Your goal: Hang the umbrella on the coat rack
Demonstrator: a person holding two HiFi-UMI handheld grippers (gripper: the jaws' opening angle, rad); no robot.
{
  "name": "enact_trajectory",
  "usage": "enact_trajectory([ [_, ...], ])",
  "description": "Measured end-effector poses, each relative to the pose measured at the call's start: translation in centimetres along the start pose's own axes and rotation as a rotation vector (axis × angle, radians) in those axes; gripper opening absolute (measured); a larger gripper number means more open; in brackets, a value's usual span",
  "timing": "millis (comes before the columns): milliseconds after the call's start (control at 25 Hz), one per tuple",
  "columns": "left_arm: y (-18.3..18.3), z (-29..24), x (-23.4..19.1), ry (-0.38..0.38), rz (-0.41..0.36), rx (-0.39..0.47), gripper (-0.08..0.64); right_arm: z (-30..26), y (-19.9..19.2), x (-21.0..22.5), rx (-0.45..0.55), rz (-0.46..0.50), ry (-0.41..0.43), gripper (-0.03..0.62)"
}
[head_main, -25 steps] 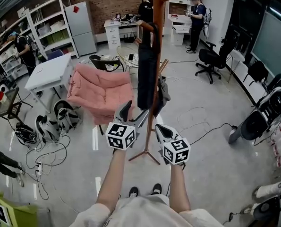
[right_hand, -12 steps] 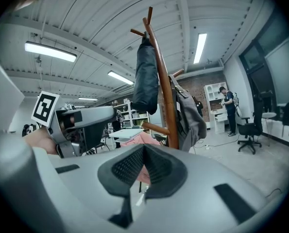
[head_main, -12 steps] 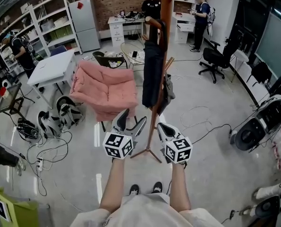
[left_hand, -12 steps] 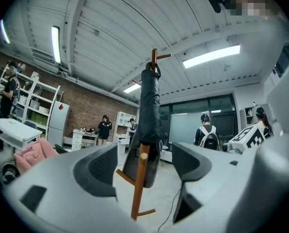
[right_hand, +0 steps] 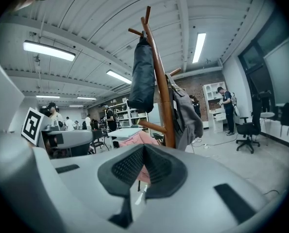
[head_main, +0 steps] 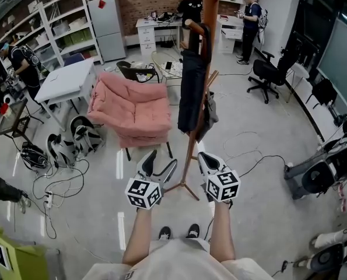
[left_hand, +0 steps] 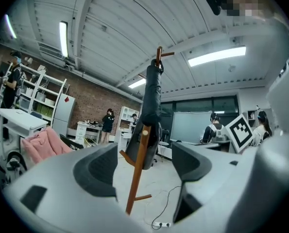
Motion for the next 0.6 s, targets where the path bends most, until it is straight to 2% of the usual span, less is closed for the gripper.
enact_trajectory([
  [240, 0.25, 0.47, -0.21, -0.004, 0.038, 0.033, 0.350, 0.07, -0.35, 0.66, -0.006, -0.013, -0.009, 0.005],
  [600, -0.21, 0.65, -0.38, 0.028, -0.115, -0.026, 0.345, -0.08, -0.77, 0.60, -0.013, -0.008, -0.012, 0.005],
])
Point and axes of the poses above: the fingertips, and each gripper's own axes: z backward along the fingers, x to its right, y out of its top, the point moved 1 cm from there along z, backward along the fingers, and after that the axes turned 6 degrees about z, right-handed, at the moved point
